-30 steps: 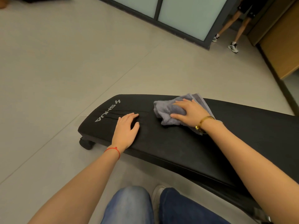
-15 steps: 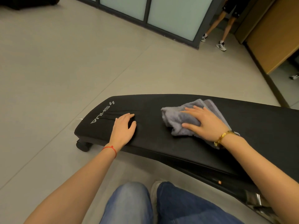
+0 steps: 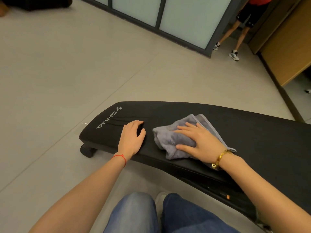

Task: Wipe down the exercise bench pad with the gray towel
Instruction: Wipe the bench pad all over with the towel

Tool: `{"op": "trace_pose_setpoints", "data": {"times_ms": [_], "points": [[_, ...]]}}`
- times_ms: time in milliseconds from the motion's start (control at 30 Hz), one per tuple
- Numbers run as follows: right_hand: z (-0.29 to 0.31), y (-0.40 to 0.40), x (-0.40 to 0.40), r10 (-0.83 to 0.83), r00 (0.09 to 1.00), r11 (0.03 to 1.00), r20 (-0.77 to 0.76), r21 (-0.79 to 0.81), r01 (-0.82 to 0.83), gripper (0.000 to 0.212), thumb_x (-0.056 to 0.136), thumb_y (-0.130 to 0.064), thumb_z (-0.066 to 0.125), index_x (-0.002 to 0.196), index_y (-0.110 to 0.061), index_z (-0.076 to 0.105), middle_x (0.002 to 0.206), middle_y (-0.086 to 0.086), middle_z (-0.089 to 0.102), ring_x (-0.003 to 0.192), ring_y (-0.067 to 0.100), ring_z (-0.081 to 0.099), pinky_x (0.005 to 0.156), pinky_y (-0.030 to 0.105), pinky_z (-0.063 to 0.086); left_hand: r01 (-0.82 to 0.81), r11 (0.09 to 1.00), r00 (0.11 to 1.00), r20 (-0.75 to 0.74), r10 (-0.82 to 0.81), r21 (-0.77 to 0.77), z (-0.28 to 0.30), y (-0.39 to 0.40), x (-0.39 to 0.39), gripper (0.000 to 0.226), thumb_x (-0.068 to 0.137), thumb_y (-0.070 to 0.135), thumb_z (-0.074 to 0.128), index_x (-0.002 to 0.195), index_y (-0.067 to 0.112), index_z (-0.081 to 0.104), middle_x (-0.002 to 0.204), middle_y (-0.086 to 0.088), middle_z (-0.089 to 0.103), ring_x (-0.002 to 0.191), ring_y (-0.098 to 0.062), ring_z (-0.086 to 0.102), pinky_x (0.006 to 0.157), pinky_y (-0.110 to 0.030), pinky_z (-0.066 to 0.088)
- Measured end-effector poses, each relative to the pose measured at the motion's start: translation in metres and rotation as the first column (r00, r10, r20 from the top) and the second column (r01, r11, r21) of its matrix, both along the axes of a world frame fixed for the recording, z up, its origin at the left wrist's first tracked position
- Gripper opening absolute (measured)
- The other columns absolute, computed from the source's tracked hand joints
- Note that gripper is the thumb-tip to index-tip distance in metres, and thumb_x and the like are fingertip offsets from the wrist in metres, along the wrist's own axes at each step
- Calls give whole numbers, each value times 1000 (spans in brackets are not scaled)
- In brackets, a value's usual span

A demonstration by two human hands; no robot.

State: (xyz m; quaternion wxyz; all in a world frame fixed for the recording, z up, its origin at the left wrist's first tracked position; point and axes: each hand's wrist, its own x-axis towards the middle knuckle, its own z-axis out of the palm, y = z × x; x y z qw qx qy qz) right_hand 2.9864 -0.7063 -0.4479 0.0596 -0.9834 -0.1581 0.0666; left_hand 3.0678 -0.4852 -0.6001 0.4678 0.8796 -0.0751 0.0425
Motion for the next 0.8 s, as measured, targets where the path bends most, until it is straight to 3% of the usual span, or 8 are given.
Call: {"op": "trace_pose_setpoints", "data": {"times_ms": [133, 233, 333, 533, 667, 800], "points": [[-3, -18, 40, -95, 995, 995, 29, -18, 96, 59, 86, -58, 52, 137, -30, 49, 149, -5, 42, 142, 17, 28, 118, 35, 16, 16, 1000, 1000, -16, -16, 13, -2, 2, 2, 41, 96, 32, 46, 136, 21, 51, 140, 2, 52, 135, -14, 41, 122, -42, 16], [-15, -21, 92, -190, 980, 974, 59, -117, 195, 57, 88, -58, 49, 137, -28, 49, 150, -2, 40, 142, 22, 28, 119, 42, 16, 52, 998, 998, -36, -51, 30, -2, 5, 5, 43, 98, 33, 44, 139, 22, 49, 144, 3, 47, 138, -12, 36, 123, -40, 10], [-33, -8, 136, -174, 984, 964, 23, -200, 175, 59, 89, -59, 46, 138, -27, 48, 150, -2, 40, 141, 24, 29, 118, 45, 16, 57, 994, 998, -22, -55, 95, -11, 20, 12, 43, 97, 35, 43, 139, 24, 49, 144, 4, 48, 138, -12, 38, 122, -39, 10], [-61, 48, 150, 54, 995, 986, -88, -151, -67, 55, 89, -57, 47, 139, -33, 45, 150, -4, 41, 143, 22, 27, 119, 43, 12, -102, 986, 989, -90, 114, 129, -49, 72, 36, 42, 97, 33, 44, 137, 22, 51, 142, 1, 52, 135, -15, 41, 118, -44, 26], [-55, 66, 104, 258, 954, 965, -151, 1, -261, 57, 88, -58, 51, 140, -38, 40, 151, -12, 37, 144, 12, 20, 120, 36, 5, -96, 991, 989, -106, 106, 96, -59, 75, 40, 42, 97, 33, 43, 137, 24, 50, 144, -1, 49, 137, -16, 38, 118, -46, 24], [-38, 47, 116, 348, 918, 935, -188, 139, -326, 54, 86, -51, 58, 135, -31, 50, 135, -21, 44, 129, -2, 30, 112, 21, 18, -107, 989, 988, -96, 117, 107, -60, 74, 39, 44, 97, 35, 40, 138, 24, 50, 145, 0, 48, 138, -15, 37, 119, -46, 21]]}}
